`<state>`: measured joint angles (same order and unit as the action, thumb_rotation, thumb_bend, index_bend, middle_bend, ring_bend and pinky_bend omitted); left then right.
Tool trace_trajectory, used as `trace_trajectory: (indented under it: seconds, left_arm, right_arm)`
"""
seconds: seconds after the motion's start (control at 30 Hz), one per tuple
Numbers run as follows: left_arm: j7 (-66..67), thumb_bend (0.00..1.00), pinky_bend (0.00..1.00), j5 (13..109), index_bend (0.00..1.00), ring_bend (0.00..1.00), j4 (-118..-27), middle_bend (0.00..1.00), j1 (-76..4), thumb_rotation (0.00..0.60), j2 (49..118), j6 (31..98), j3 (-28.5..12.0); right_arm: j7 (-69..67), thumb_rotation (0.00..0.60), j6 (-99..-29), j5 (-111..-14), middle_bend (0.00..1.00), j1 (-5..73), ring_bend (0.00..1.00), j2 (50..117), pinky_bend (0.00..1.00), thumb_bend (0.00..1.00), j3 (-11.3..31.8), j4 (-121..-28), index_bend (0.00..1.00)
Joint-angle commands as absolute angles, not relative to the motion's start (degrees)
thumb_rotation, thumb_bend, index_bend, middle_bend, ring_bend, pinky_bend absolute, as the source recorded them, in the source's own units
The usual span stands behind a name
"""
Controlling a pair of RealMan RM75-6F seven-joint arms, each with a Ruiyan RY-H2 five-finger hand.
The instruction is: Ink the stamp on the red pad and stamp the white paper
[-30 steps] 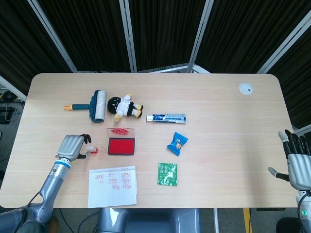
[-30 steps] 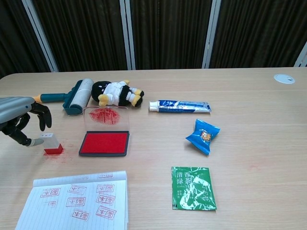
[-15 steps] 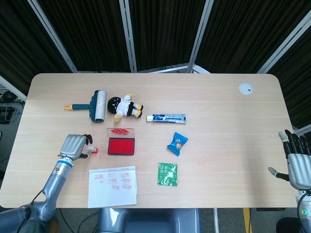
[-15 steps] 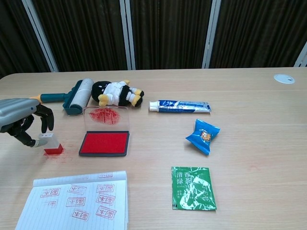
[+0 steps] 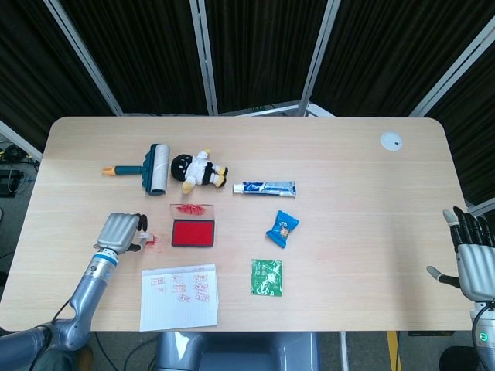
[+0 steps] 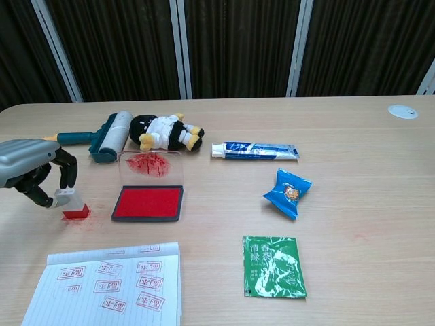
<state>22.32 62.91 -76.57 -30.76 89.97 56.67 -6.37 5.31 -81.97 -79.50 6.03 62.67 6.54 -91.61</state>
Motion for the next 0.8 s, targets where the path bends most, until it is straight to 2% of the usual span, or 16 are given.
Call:
trace_trajectory:
  seconds: [0.03,0.53,0.8]
  left_arm:
    - [22.31,0.25,0.78,62.78,0.50,0.73,-76.41,0.48,-30.86,0.600,90.11,56.53,-6.32]
    - [22.74,0.31,0.78,61.97,0.53,0.73,-76.18,0.53,-31.47,0.600,90.57,56.04,-6.19]
    - [21.54,0.38,0.78,62.46,0.54,0.75,-77.12,0.54,-31.53,0.600,89.72,56.15,-6.41]
  right_arm:
    - [5.29,0.600,-81.96,-79.43,0.00,6.03,0.00,62.67,0.00,0.00,6.56,-91.60,0.00]
    - [4.88,0.600,-81.88,-79.20,0.00,6.11,0.00,63.00,0.00,0.00,6.69,-90.99,0.00]
    - [4.92,0.600,-81.81,-79.06,0.00,6.14,0.00,63.05,0.00,0.00,6.72,-90.91,0.00]
